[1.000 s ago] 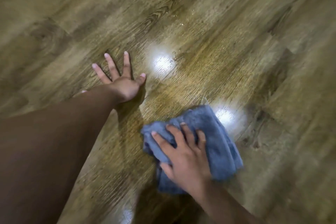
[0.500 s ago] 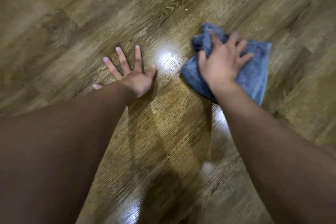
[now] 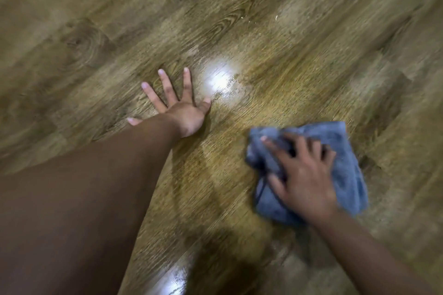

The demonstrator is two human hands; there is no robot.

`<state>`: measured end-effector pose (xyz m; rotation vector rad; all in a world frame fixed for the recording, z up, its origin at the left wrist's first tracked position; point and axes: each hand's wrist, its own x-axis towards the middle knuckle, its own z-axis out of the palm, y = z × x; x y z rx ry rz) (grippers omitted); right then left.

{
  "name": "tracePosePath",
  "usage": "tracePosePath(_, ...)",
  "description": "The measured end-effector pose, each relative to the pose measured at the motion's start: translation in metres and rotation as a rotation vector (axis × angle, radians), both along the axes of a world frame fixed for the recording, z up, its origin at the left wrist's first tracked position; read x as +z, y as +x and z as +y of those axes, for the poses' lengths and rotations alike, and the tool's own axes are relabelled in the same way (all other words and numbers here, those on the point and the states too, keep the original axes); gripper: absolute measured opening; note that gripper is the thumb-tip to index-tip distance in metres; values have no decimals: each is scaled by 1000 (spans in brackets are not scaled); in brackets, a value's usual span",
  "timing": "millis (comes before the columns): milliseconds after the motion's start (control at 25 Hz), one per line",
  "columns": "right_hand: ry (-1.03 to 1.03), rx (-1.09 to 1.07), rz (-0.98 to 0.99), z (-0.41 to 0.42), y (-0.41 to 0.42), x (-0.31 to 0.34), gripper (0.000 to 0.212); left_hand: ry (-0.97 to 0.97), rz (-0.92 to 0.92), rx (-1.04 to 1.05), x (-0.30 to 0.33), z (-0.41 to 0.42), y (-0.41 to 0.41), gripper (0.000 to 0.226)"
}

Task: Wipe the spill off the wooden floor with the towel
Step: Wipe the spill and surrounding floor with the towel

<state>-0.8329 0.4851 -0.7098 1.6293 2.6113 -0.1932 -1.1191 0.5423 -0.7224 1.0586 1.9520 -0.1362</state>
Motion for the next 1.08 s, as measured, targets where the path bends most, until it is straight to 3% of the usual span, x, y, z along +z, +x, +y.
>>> tracePosePath(160,89,-375,-33,91,2,-4,59,-2,7,-1,3,2,5,80)
tracePosePath(320,102,-608,15,153,-64,-8,56,19,45,15,0,1,8,77)
tracePosePath(520,117,-236,52,97,-141,-7,60,69,79,69,-4,2,9,56)
tracePosePath(720,85,-203,147,-33,-111,-8,70,92,99,82,-6,3,9,57)
tracePosePath(880,69,-199,59,-84,-93,-12,81,69,83,63,-1,0,9,71)
tracePosePath(1000,79,-212,38,-84,-96,-9,80,253,146,142,4,2,1,68)
tracePosePath(1080,92,-217,43,-77,-95,-14,76,433,308,166,4,7,-25,65)
